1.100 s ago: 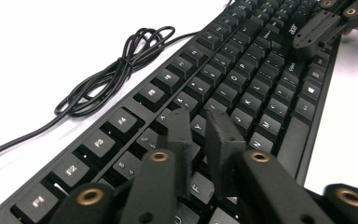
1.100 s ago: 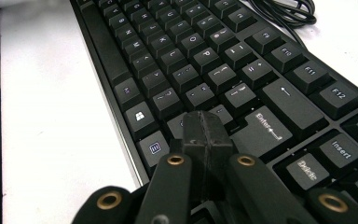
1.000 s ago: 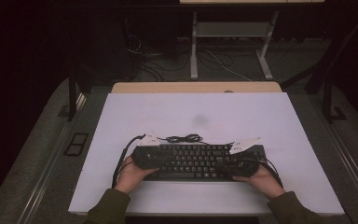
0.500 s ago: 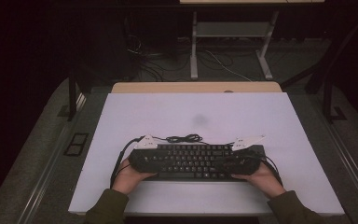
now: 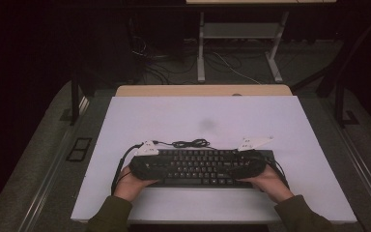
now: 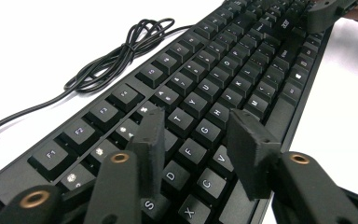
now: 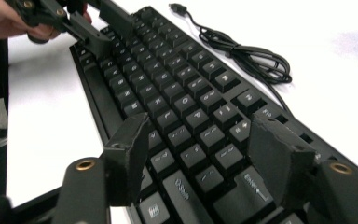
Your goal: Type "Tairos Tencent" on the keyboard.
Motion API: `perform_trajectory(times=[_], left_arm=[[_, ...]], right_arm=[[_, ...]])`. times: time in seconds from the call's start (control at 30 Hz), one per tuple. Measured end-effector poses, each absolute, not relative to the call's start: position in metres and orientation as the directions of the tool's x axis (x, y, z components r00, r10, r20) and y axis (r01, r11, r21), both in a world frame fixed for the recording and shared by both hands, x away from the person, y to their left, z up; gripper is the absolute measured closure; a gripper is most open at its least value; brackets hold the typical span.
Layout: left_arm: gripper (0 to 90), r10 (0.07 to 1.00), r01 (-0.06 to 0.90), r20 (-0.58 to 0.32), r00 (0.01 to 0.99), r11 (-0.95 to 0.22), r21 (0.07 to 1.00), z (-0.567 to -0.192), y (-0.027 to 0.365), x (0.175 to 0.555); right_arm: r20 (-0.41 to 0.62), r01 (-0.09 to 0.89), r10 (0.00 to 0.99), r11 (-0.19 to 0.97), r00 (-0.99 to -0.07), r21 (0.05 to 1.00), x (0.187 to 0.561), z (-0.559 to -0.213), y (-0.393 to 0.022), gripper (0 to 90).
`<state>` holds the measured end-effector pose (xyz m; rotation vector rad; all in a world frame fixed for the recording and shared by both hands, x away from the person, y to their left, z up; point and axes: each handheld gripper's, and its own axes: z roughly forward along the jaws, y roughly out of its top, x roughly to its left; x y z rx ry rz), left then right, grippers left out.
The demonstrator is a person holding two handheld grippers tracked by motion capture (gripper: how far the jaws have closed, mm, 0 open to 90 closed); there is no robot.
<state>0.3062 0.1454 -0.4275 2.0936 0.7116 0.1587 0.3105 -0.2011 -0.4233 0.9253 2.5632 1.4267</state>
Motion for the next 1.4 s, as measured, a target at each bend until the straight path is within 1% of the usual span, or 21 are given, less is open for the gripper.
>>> perform_trajectory(times=[0.27,0.4,0.63,1.07,1.4], left_arm=[[72.6,0.565,0.436,-0.141,0.813,-0.429,0.791,-0.427,0.15,0.306],[78.3,0.569,0.445,-0.148,0.809,-0.429,0.786,-0.428,0.15,0.308],[88.4,0.563,0.445,-0.145,0.814,-0.444,0.778,-0.429,0.149,0.31],[88.8,0.58,0.436,-0.103,0.808,-0.473,0.766,-0.432,0.151,0.317],[88.8,0.6,0.443,-0.097,0.794,-0.463,0.768,-0.434,0.151,0.321]], right_arm=[[0.238,0.488,0.551,0.365,-0.8,0.793,0.319,-0.422,-0.195,34.2],[0.251,0.495,0.552,0.35,-0.795,0.795,0.323,-0.423,-0.192,32.6],[0.278,0.495,0.528,0.329,-0.803,0.804,0.327,-0.424,-0.185,28.7],[0.29,0.487,0.506,0.316,-0.812,0.814,0.332,-0.424,-0.169,28.4],[0.282,0.48,0.498,0.33,-0.82,0.813,0.331,-0.426,-0.166,28.4]])
